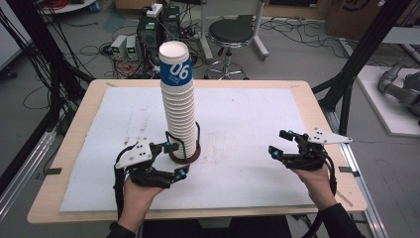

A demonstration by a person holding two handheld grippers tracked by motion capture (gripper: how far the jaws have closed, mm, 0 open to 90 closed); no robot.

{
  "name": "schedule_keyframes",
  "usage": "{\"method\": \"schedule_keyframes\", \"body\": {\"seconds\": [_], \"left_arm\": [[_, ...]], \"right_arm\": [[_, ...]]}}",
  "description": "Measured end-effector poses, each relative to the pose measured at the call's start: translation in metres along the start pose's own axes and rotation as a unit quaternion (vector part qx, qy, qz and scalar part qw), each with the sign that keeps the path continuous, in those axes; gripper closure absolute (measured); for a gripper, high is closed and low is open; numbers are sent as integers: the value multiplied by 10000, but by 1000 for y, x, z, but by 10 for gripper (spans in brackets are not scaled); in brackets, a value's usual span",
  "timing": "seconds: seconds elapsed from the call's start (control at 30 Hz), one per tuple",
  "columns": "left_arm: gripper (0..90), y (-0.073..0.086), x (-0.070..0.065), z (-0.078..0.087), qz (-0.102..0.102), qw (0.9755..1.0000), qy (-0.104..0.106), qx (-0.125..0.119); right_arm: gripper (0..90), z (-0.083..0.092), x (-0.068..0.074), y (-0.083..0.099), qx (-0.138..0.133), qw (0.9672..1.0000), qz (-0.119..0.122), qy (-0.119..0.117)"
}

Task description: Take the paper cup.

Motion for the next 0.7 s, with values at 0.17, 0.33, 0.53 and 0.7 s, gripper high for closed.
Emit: {"method": "schedule_keyframes", "body": {"seconds": [0.17,0.33,0.53,0.7], "left_arm": [[200,-2,1,3,14,10000,-44,-31],[176,-4,2,7,87,9999,-129,-20],[130,-18,7,13,168,9996,-214,-75],[109,-30,10,19,128,9993,-313,-128]], "right_arm": [[207,-3,1,2,65,10000,53,-50],[206,-1,1,0,51,10000,68,-29],[207,1,1,0,46,10000,75,3],[207,2,1,1,57,10000,72,30]]}}
Point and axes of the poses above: each handheld gripper's, and its own axes: z roughly backward along the jaws, y roughly out of its underside, x roughly to its left, the point moved 10 cm from there along -z, roughly forward along the jaws, and after that the axes turned 10 degrees about y, right-handed, at the moved point
